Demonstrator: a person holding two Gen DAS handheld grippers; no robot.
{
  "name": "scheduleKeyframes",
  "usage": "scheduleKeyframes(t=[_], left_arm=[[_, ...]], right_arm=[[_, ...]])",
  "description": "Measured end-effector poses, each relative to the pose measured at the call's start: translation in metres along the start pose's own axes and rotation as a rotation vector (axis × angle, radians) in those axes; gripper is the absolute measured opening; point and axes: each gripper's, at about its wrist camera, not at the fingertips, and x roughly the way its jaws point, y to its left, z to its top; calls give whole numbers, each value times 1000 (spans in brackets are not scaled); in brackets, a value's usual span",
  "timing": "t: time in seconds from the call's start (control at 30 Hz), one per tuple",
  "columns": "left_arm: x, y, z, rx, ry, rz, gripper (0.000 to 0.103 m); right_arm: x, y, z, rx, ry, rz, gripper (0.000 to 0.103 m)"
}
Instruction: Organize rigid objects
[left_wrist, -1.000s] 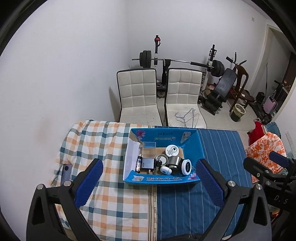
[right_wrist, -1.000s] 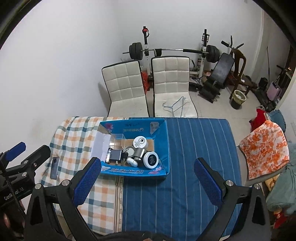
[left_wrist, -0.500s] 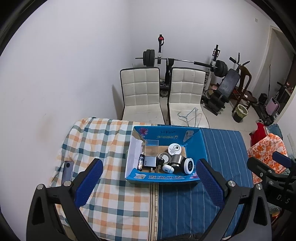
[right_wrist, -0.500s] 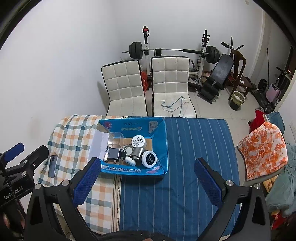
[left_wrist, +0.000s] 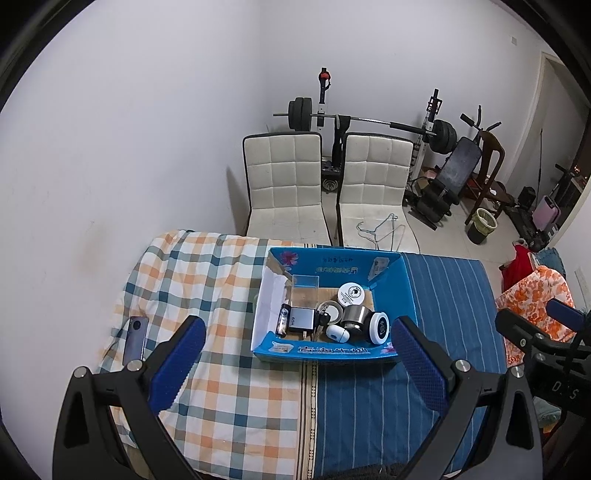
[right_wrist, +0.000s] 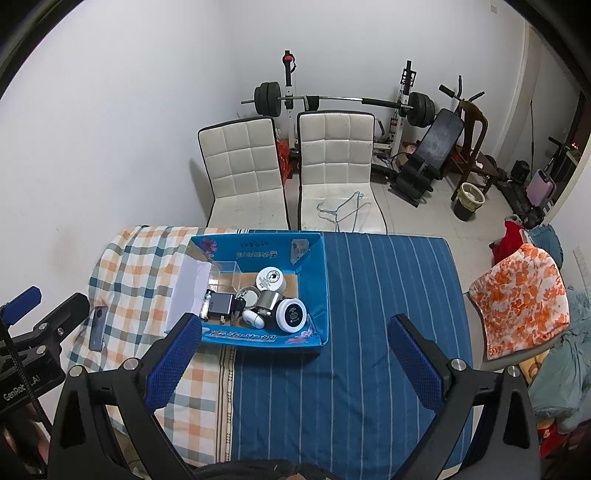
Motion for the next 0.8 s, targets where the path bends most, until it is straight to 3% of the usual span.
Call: scheduleKeyframes(t=[0.8], left_arm=[[-11,-8,6,13,-51,12,103]], right_arm=[[-10,-6,2,-2,-26,-3,102]])
